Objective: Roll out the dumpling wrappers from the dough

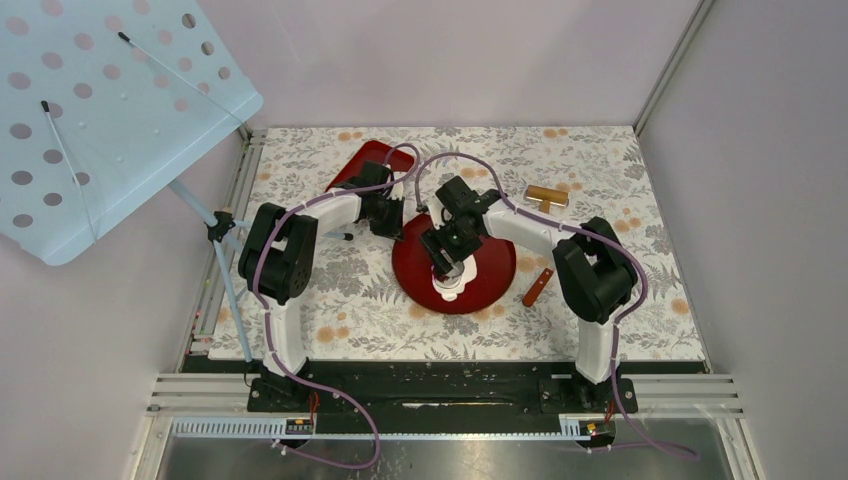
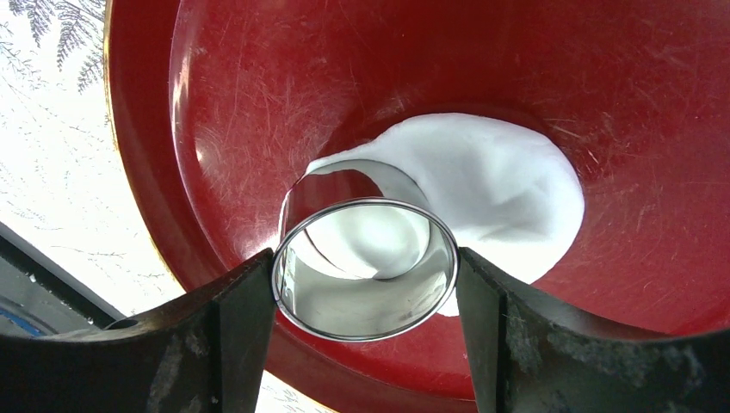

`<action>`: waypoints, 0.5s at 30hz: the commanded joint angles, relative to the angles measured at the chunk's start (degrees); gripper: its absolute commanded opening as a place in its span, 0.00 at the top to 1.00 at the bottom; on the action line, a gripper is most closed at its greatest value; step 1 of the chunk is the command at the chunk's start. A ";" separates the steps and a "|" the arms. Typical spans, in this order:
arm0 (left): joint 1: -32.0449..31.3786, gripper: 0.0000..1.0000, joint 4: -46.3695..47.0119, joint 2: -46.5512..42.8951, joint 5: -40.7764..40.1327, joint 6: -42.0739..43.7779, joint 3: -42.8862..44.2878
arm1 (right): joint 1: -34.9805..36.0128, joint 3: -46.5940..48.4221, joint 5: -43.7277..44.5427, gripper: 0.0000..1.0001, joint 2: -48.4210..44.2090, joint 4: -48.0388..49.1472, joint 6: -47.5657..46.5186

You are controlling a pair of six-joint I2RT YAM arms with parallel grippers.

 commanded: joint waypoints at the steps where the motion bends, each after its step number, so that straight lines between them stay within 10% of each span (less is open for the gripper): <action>1: -0.85 1.00 -1.24 2.82 -0.69 -0.81 -0.79 | -0.70 -0.40 -3.59 0.57 -3.18 0.51 0.02; 15: -0.87 1.00 -1.20 2.80 -0.79 -0.85 -0.85 | -5.53 -1.05 -10.46 0.53 -4.17 1.03 -0.42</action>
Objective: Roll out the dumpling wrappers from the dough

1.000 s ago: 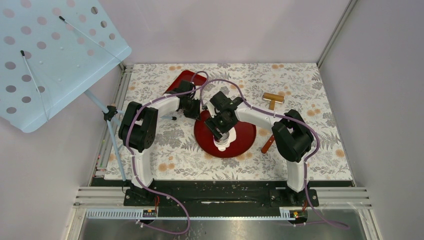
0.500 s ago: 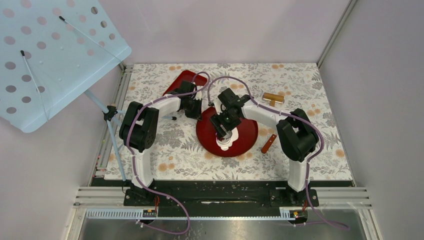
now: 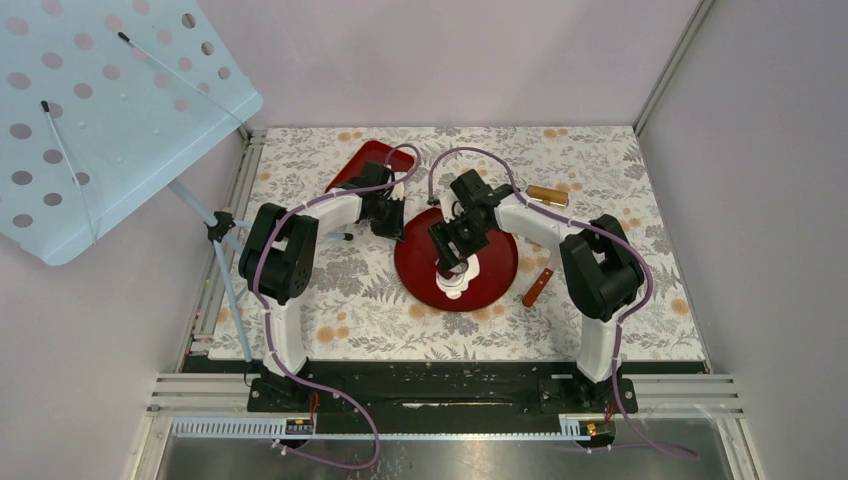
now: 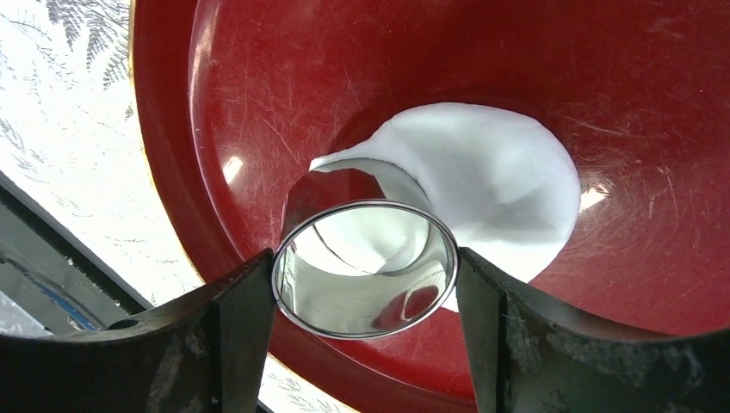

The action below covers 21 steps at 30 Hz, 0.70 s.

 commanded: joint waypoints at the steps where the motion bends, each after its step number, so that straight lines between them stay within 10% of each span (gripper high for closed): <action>1: -0.70 1.00 -1.20 2.75 -0.85 -0.44 -0.81 | -1.62 0.07 -5.29 0.53 -3.59 0.55 -0.25; 21: -0.70 1.00 -0.99 2.60 -0.86 -0.44 -1.06 | -2.22 -0.78 -7.78 0.48 -8.52 -3.92 -6.46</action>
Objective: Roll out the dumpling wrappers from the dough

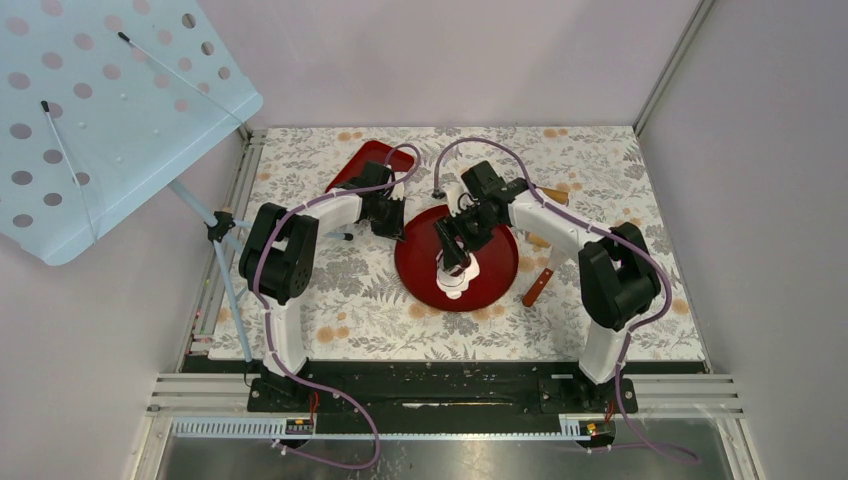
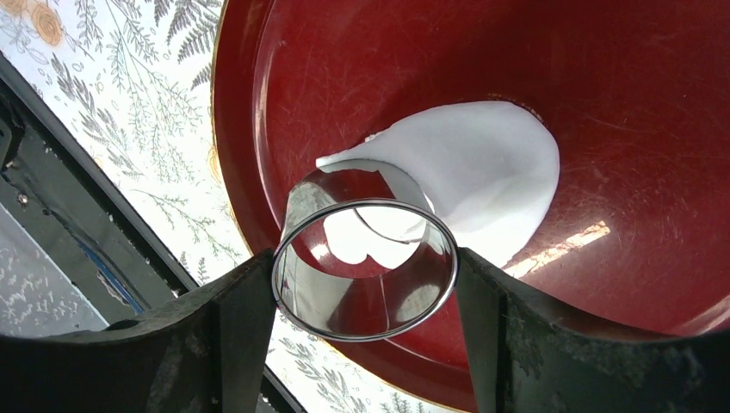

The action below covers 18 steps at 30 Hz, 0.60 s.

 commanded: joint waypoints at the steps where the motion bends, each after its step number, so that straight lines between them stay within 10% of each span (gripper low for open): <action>1: -0.63 1.00 -1.24 2.53 -1.00 -0.05 -1.02 | 0.06 -0.96 -1.13 0.48 -4.02 -1.98 -2.82; 18: -0.61 1.00 -1.19 2.53 -1.10 -0.13 -1.05 | -0.31 -12.13 14.06 0.48 -14.87 4.15 -3.04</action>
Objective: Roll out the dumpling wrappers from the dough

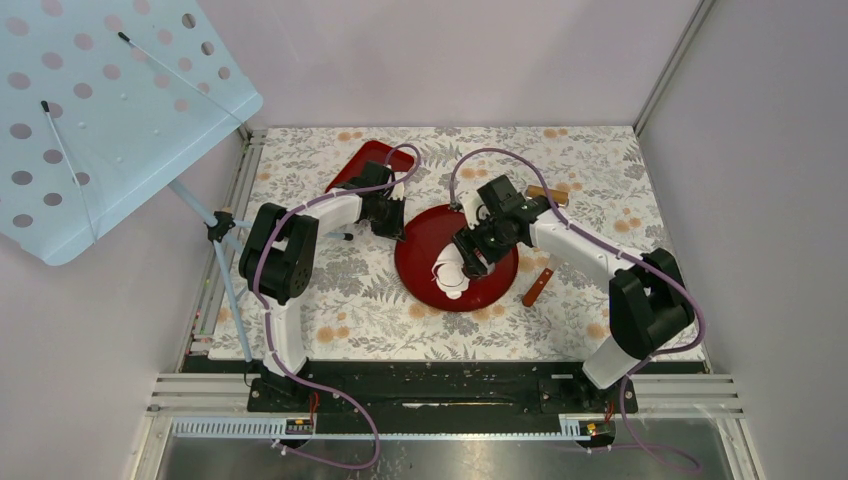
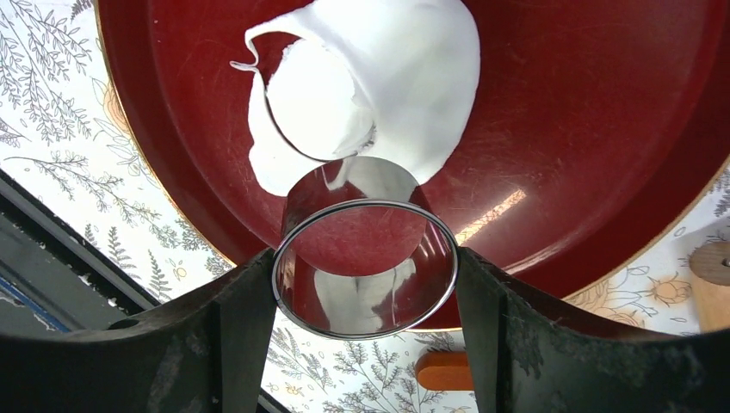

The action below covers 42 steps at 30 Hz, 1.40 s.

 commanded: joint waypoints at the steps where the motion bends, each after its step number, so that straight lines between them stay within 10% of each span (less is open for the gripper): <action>1: -0.56 1.00 -1.19 2.51 -1.13 -0.11 -1.06 | -0.24 -0.38 2.63 0.48 -3.03 2.32 -0.11; 23: -0.25 1.00 -1.14 2.03 -0.83 -0.09 -1.30 | -4.70 -8.18 28.59 0.42 -12.47 -2.32 -4.49; 42: -0.04 1.00 -0.76 2.22 -0.39 -0.40 -1.39 | -11.19 -23.47 31.63 0.38 -21.15 -5.41 -11.07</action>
